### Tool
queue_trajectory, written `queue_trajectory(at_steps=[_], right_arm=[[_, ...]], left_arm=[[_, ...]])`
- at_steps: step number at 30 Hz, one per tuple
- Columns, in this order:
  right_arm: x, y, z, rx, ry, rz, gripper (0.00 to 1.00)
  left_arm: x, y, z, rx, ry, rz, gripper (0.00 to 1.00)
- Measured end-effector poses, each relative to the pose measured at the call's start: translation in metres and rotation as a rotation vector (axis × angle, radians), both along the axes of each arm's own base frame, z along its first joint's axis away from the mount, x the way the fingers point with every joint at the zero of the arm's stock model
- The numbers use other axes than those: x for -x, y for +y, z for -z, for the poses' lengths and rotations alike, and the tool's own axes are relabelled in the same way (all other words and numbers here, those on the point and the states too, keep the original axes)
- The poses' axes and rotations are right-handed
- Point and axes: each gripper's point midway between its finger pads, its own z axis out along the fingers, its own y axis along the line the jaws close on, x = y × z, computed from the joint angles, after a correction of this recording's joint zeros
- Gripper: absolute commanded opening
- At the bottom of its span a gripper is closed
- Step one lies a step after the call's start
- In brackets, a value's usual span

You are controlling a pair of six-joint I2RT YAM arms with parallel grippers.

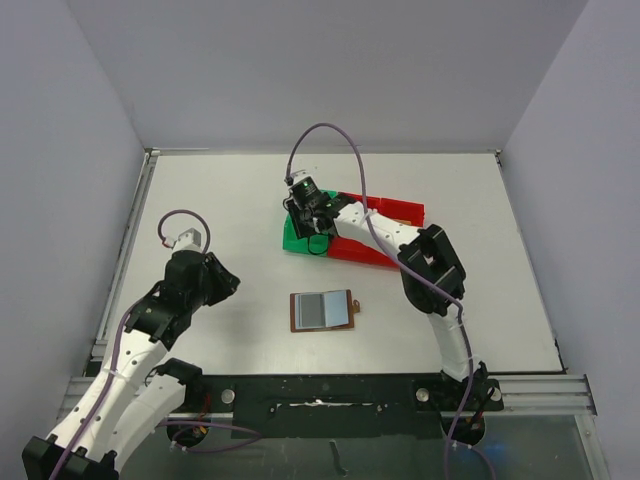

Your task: Take the credit cards out of the card holder

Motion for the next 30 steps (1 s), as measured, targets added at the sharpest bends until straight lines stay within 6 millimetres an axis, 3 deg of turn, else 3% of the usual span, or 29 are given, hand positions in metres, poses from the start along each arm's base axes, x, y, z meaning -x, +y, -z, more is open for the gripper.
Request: queue_trajectory(at_steps=[6,21,26,30], right_arm=[[0.006,-0.004,0.028,0.042,0.059,-0.009,0.28],[0.029,0.008,0.038,0.045,0.097,-0.063,0.27],[0.034,0.005,0.028,0.055,0.084,-0.075,0.32],[0.036,0.001,-0.006,0.052,0.022,-0.067,0.41]], left_arm=[[0.001,-0.003,0.004,0.014,0.024,0.001,0.26],[0.003,-0.005,-0.002,0.037,0.009,0.007,0.26],[0.004,-0.008,-0.003,0.047,0.010,0.018,0.27],[0.004,-0.012,-0.003,0.069,0.016,0.028,0.29]])
